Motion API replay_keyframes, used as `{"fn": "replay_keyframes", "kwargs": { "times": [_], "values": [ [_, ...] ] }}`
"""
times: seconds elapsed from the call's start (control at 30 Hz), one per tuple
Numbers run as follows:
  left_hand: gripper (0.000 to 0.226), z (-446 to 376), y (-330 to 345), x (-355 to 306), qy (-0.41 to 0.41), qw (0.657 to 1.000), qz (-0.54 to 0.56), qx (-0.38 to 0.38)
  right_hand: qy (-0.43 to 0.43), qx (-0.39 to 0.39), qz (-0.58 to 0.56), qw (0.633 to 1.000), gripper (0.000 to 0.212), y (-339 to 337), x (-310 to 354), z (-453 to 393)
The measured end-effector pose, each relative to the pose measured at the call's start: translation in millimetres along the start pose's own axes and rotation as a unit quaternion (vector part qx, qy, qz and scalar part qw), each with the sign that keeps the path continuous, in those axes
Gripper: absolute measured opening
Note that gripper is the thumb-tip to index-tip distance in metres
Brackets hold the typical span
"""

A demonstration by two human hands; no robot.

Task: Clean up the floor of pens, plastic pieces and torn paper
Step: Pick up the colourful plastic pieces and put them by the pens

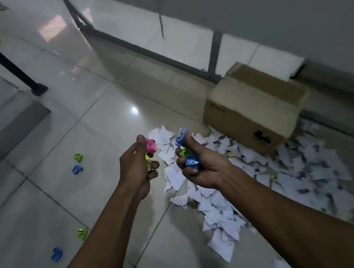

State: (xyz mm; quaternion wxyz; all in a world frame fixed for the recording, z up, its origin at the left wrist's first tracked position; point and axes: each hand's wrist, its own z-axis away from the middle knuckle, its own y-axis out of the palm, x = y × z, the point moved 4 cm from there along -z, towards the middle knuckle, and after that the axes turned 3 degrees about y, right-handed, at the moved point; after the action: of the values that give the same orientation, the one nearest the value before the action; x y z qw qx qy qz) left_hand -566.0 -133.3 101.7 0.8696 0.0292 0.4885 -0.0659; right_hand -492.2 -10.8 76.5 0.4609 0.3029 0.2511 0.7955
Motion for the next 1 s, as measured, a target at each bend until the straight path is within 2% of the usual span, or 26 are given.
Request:
{"fn": "replay_keyframes", "kwargs": {
  "times": [0.1, 0.3, 0.57, 0.73, 0.83, 0.93, 1.0],
  "values": [
    [0.036, 64.1, 24.8, -66.2, -0.006, 0.998, 0.022, 0.060, -0.018, -0.008, -0.026, 0.999, 0.031, 39.0, 25.6, 80.2],
    [0.040, 195.8, 80.5, -218.1, 0.014, 0.989, 0.039, 0.143, -0.058, 0.005, -0.053, 0.997, 0.036, 132.6, 89.5, 248.5],
    [0.033, 362.4, 149.4, -383.3, 0.033, 0.972, 0.071, 0.221, -0.185, 0.021, -0.079, 0.979, 0.034, 219.4, 167.0, 474.8],
    [0.035, 457.7, 201.6, -413.6, 0.037, 0.945, 0.056, 0.321, -0.265, -0.013, -0.111, 0.958, 0.033, 208.6, 176.3, 604.7],
    [0.035, 507.7, 237.1, -412.5, 0.028, 0.926, 0.031, 0.374, -0.310, -0.009, -0.160, 0.937, 0.038, 188.8, 173.2, 669.9],
    [0.031, 557.2, 275.9, -402.0, 0.003, 0.908, 0.010, 0.418, -0.347, -0.045, -0.200, 0.915, 0.030, 160.2, 165.6, 727.7],
    [0.031, 594.8, 302.6, -393.3, -0.007, 0.893, 0.002, 0.451, -0.378, -0.046, -0.238, 0.894, 0.031, 134.2, 160.0, 761.1]
  ]
}}
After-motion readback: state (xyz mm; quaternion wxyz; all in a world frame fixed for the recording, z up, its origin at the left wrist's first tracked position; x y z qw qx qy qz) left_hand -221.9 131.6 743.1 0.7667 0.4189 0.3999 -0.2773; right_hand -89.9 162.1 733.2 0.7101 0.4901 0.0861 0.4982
